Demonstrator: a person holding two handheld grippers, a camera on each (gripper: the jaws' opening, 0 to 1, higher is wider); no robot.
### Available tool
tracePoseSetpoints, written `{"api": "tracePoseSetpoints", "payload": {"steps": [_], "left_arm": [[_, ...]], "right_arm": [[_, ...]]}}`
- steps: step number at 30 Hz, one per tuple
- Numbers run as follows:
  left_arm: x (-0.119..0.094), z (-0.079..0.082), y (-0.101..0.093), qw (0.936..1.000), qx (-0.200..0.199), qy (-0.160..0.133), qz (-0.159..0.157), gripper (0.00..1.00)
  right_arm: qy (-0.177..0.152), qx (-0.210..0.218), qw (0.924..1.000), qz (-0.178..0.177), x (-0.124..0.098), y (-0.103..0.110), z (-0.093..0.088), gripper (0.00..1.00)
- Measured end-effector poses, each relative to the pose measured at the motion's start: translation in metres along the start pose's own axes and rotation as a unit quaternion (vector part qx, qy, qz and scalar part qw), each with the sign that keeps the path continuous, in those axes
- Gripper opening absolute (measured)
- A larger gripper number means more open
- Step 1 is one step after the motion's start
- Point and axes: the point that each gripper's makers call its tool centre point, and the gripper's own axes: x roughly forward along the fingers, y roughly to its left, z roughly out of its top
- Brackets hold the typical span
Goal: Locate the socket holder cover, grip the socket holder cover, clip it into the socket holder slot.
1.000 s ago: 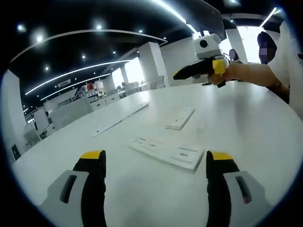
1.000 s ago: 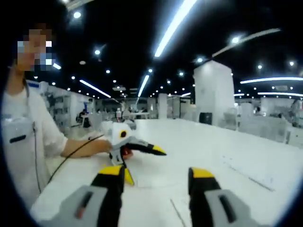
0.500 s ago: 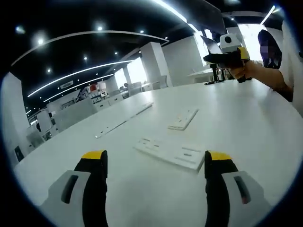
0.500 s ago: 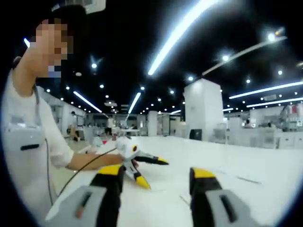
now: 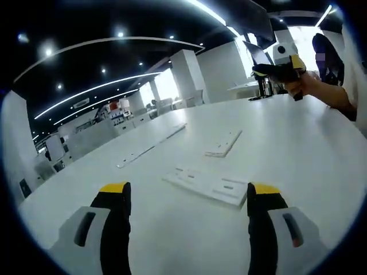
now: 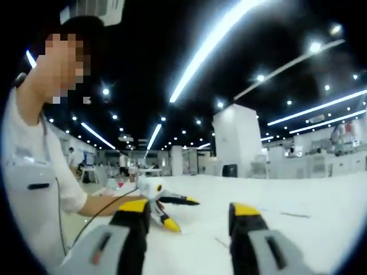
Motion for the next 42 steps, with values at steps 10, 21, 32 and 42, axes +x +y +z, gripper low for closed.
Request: {"api": "tracePoseSetpoints", "payload": {"steps": [10, 21, 32, 42], "left_arm": [[-0.003, -0.003, -0.002, 0.9999, -0.001, 0.009, -0.011, 0.82], [-0.002, -0.009, -0.003, 0.9997, 0.002, 0.023, -0.008, 0.82], [0.001, -0.008, -0.002, 0.9996, 0.003, 0.027, 0.011, 0.81], [0.005, -0.007, -0.001, 0.9994, 0.001, 0.029, 0.019, 0.8]], "right_arm": [[-0.008, 0.011, 0.9999, -0.001, -0.001, 0.0, -0.001, 0.55], [-0.013, 0.02, 0.9997, -0.001, -0.002, -0.001, -0.001, 0.55], [-0.012, 0.023, 0.9996, 0.005, 0.0, 0.003, -0.006, 0.55], [-0.014, 0.028, 0.9995, 0.009, 0.0, 0.004, -0.007, 0.54]]}}
